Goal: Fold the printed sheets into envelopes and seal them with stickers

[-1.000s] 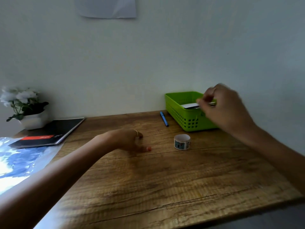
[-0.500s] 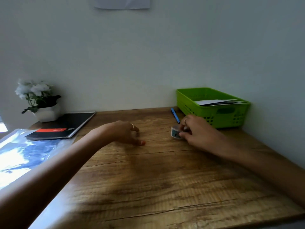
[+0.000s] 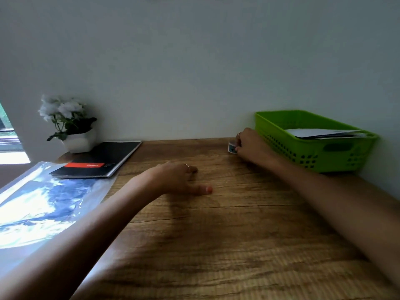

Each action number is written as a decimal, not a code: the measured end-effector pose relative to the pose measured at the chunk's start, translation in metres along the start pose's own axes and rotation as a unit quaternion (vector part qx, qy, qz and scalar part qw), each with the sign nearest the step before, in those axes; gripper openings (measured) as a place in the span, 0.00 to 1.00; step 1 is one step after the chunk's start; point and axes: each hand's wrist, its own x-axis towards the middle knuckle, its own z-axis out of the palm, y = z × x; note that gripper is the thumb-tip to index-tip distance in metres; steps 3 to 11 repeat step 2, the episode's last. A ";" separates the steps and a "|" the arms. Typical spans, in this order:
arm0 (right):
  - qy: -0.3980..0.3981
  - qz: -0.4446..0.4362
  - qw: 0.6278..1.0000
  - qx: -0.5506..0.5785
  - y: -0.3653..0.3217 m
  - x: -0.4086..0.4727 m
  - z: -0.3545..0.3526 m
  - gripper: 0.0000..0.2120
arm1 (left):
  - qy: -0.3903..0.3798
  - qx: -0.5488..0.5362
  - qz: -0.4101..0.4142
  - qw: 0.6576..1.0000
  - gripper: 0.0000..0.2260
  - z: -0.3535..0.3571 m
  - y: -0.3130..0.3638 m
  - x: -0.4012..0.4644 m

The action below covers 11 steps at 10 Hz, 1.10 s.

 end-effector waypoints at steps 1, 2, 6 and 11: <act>-0.007 -0.007 1.000 -0.001 0.004 0.002 0.011 0.04 | -0.004 -0.004 0.000 1.000 0.39 0.002 -0.003 0.002; 0.001 -0.007 1.000 0.004 0.006 0.003 0.013 0.07 | 0.006 0.002 0.001 1.000 0.38 0.000 -0.001 -0.001; 0.001 -0.007 1.000 0.004 0.006 0.003 0.013 0.07 | 0.006 0.002 0.001 1.000 0.38 0.000 -0.001 -0.001; 0.001 -0.007 1.000 0.004 0.006 0.003 0.013 0.07 | 0.006 0.002 0.001 1.000 0.38 0.000 -0.001 -0.001</act>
